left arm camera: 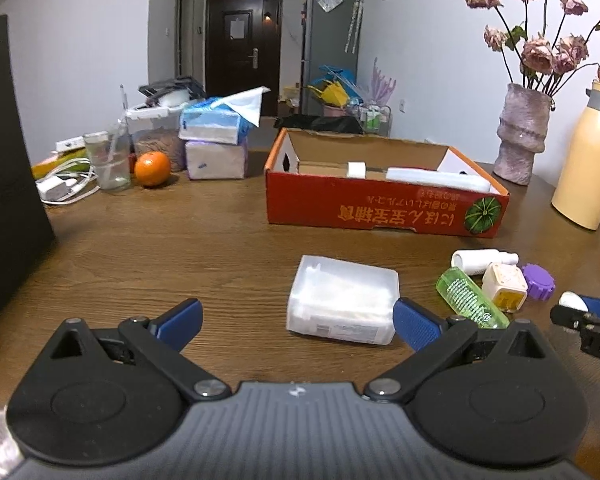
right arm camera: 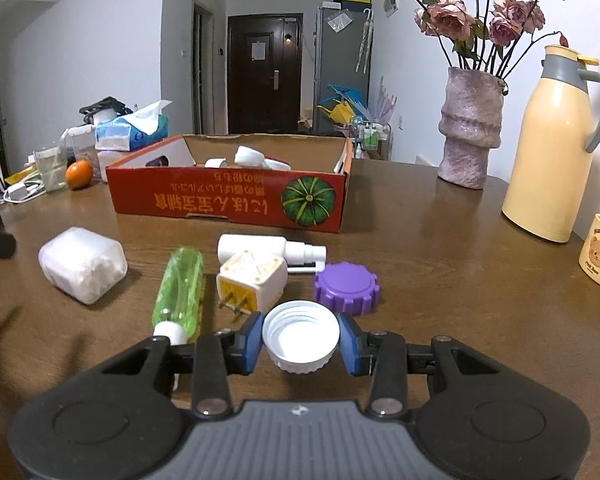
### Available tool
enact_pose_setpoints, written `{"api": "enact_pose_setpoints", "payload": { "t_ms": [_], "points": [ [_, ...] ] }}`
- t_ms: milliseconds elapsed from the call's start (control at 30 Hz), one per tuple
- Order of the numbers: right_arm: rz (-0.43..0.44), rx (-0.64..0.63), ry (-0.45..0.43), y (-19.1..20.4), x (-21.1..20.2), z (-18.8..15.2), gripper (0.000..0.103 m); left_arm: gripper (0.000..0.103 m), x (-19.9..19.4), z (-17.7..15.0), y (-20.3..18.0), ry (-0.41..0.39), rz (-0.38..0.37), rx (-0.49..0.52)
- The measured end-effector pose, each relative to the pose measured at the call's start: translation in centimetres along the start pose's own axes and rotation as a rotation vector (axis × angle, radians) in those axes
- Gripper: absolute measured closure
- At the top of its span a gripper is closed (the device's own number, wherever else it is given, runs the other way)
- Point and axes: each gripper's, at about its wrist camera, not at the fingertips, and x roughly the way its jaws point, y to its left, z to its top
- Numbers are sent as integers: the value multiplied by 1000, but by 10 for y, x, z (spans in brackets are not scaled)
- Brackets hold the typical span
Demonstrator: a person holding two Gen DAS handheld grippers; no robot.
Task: Organize rigid objects
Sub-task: 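Grasp the white plastic box with the left tool while the right tool grasps a white cap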
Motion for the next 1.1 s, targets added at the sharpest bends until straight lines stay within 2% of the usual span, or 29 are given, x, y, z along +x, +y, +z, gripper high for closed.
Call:
{"api": "enact_pose_setpoints", "payload": {
  "t_ms": [267,667,933,1100],
  "points": [
    [28,2,-39,-4,3,11,64,0,32,7,-7,11,-37,15],
    [54,10,-77,-14,21,26,64,0,74,15,-31,34,-64,125],
    [70,39,-75,-17,29,20,64,0,95,11,-27,71,-56,119],
    [74,50,-87,-19,28,18,64,0,107,11,-21,111,-77,92]
  ]
}}
